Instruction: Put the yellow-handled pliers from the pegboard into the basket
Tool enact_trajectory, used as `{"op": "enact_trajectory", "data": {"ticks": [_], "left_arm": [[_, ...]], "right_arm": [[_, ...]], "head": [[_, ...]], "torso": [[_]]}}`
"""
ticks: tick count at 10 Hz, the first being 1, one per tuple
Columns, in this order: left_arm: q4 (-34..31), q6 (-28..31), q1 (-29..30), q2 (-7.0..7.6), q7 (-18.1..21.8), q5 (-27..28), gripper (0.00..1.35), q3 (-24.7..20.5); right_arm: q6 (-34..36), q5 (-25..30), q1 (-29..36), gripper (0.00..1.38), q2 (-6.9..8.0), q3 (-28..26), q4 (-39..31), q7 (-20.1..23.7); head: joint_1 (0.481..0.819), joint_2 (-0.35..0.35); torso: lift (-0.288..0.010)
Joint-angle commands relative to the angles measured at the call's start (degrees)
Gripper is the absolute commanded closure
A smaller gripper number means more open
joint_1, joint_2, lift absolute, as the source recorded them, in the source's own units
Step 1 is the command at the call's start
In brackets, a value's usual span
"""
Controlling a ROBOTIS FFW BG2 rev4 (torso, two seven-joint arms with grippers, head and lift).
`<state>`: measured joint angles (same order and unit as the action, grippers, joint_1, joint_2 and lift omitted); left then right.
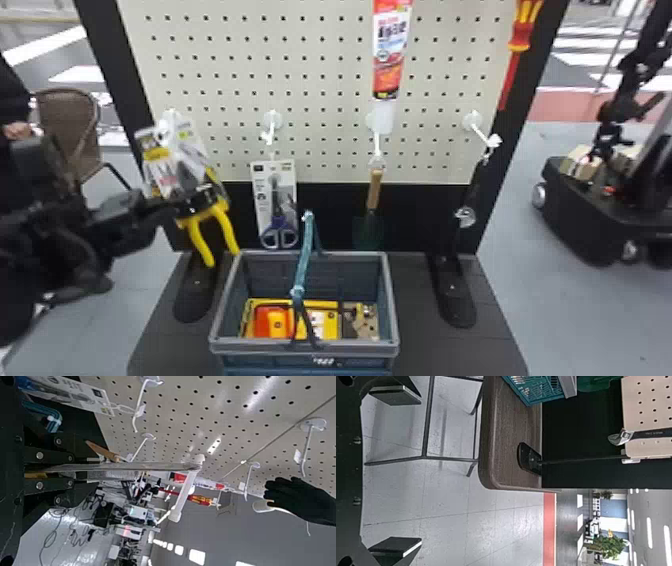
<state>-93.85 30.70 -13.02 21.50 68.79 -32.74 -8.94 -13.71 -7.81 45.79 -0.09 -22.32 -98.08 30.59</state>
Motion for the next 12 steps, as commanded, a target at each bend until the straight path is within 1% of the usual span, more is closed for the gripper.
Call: {"op": "enact_trajectory", "data": {"ticks": [1, 2, 4, 6, 7, 8, 10, 11, 12], "left_arm": [[3.3, -3.8, 2.0, -2.34, -0.4, 0.1, 1.20, 1.2], [6.0, -7.0, 2.7, -3.48, -0.9, -0.3, 1.20, 1.8], [15.2, -15.8, 3.3, -5.77, -2.5, -4.0, 1.20, 4.3], [23.2, -23.4, 3.5, -9.02, -5.2, -5.9, 1.20, 5.8], [28.1, -26.7, 3.1, -10.42, -6.0, -8.1, 1.20, 7.5], [30.6, -28.2, 2.7, -11.48, -6.2, -8.3, 1.20, 8.5], [32.5, -29.5, 1.9, -12.97, -6.7, -10.2, 1.20, 11.8], [32.7, -29.2, 1.2, -13.33, -6.7, -10.5, 1.20, 12.6], [32.6, -28.9, 1.0, -13.15, -6.6, -11.4, 1.20, 14.3]], "right_arm": [[0.0, -0.2, 0.4, 0.06, 0.14, 0.0, 0.1, 0.0], [0.0, -0.3, 0.4, 0.06, 0.14, 0.0, 0.1, 0.0], [0.0, -0.5, 0.5, 0.06, 0.14, 0.0, 0.1, 0.0], [0.0, -0.6, 0.6, 0.06, 0.14, 0.0, 0.1, 0.0], [0.0, -0.6, 0.6, 0.06, 0.14, 0.0, 0.1, 0.0], [0.0, -0.6, 0.6, 0.06, 0.14, 0.0, 0.3, 0.0], [0.0, -0.6, 0.8, 0.06, 0.14, 0.0, 0.3, 0.0], [0.0, -0.6, 0.8, 0.06, 0.14, 0.0, 0.4, 0.0], [0.0, -0.7, 0.8, 0.06, 0.14, 0.0, 0.4, 0.0]], "head": [[0.549, 0.000], [0.549, 0.000], [0.549, 0.000], [0.549, 0.000], [0.549, 0.000], [0.549, 0.000], [0.549, 0.000], [0.549, 0.000], [0.549, 0.000]], "torso": [[-0.100], [-0.100], [-0.100], [-0.100], [-0.100], [-0.100], [-0.100], [-0.100], [-0.100]]}}
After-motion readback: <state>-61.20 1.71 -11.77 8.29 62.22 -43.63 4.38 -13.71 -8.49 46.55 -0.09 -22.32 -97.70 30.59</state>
